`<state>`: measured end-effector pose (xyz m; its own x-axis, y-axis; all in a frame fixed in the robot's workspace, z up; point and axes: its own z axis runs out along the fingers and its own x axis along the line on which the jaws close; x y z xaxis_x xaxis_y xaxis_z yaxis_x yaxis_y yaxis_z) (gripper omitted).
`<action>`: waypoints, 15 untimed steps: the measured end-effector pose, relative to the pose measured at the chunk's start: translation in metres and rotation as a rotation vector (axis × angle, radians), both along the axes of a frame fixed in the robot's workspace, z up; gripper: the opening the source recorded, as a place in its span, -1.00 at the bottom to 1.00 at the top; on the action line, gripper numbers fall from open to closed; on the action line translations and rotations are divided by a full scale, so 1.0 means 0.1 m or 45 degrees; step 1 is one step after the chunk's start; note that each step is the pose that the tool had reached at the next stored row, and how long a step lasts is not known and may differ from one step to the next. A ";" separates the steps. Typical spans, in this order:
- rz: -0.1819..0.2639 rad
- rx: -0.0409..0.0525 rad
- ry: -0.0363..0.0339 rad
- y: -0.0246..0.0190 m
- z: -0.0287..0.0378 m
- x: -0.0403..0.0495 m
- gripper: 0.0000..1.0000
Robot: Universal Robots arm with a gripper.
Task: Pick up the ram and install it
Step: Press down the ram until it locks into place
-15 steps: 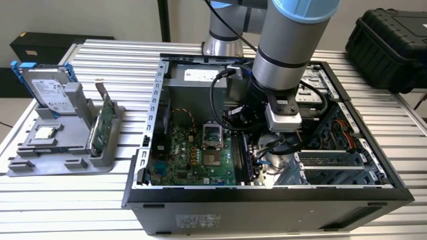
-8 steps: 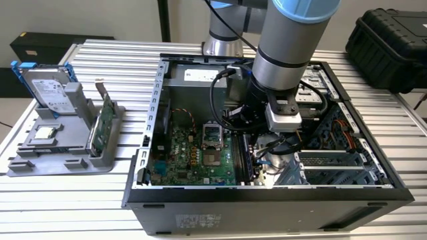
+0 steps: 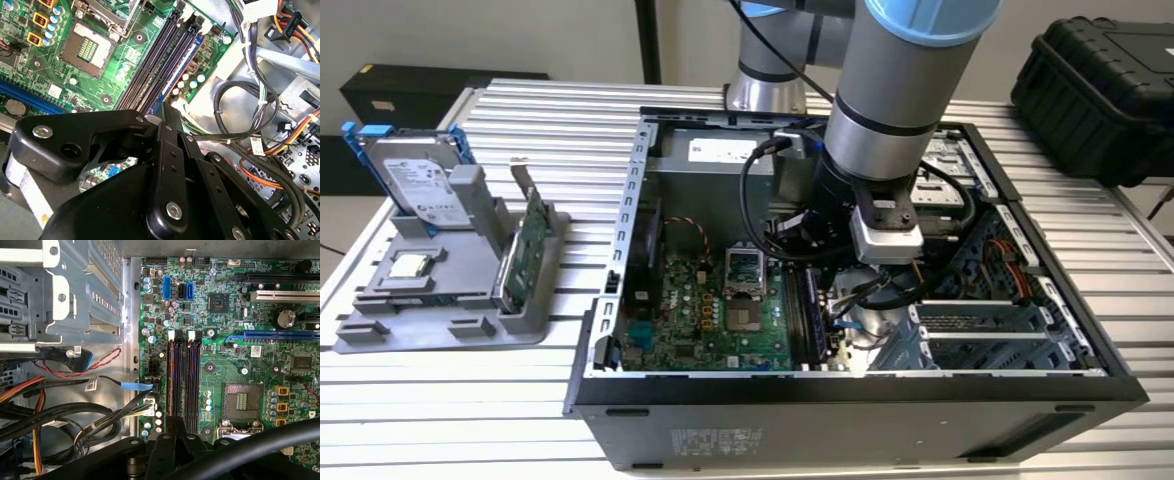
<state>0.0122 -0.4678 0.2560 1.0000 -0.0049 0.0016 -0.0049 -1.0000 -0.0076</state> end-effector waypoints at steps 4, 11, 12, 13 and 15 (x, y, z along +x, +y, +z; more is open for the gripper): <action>-0.001 0.000 0.0000 0.000 0.000 0.000 -1.00; 0.040 0.000 0.0000 0.000 0.000 0.000 -1.00; 0.056 0.000 0.0000 0.000 0.000 0.000 -1.00; 0.072 0.000 0.0000 0.000 0.000 0.000 -1.00; 0.103 0.000 0.0000 0.000 0.000 0.000 -1.00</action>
